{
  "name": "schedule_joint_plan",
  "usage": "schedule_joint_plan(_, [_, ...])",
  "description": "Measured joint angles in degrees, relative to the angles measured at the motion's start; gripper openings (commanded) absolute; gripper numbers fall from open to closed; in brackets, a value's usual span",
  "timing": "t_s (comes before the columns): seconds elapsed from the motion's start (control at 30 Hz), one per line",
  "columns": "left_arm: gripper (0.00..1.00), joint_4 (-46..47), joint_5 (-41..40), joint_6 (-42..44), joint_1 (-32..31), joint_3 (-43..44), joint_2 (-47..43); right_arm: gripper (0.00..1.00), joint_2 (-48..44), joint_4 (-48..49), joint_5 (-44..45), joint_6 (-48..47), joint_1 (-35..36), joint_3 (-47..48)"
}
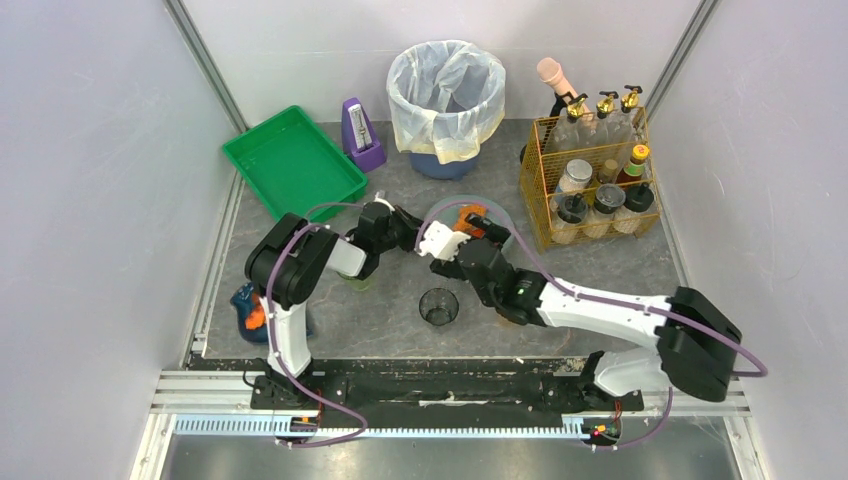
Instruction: Clear the kitchen counter
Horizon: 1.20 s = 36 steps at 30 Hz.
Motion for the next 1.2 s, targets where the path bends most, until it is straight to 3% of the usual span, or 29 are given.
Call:
schedule_joint_plan(0.47, [0.02,-1.09,-1.60,0.02,1.92,-7.34,-13.64,0.98,-24.44,-8.61,5.42,14.51,0.00,1.60])
schedule_joint_plan(0.73, [0.02,-7.56,-1.90,0.20,4.33,-10.08,-24.92,0.98,-37.38,-13.53,14.45,19.41,-0.02,-2.12])
schedule_joint_plan(1.03, [0.02,-25.40,-4.09,3.19,9.60,-11.30,-41.94,0.98,-51.15,-17.31,26.36,21.99,-0.02,-8.02])
schedule_joint_plan(1.2, [0.02,-37.07,-4.35,4.94,12.66,-7.19,-47.19,0.98,-54.45,-17.25,31.54,22.14,-0.02,-11.78])
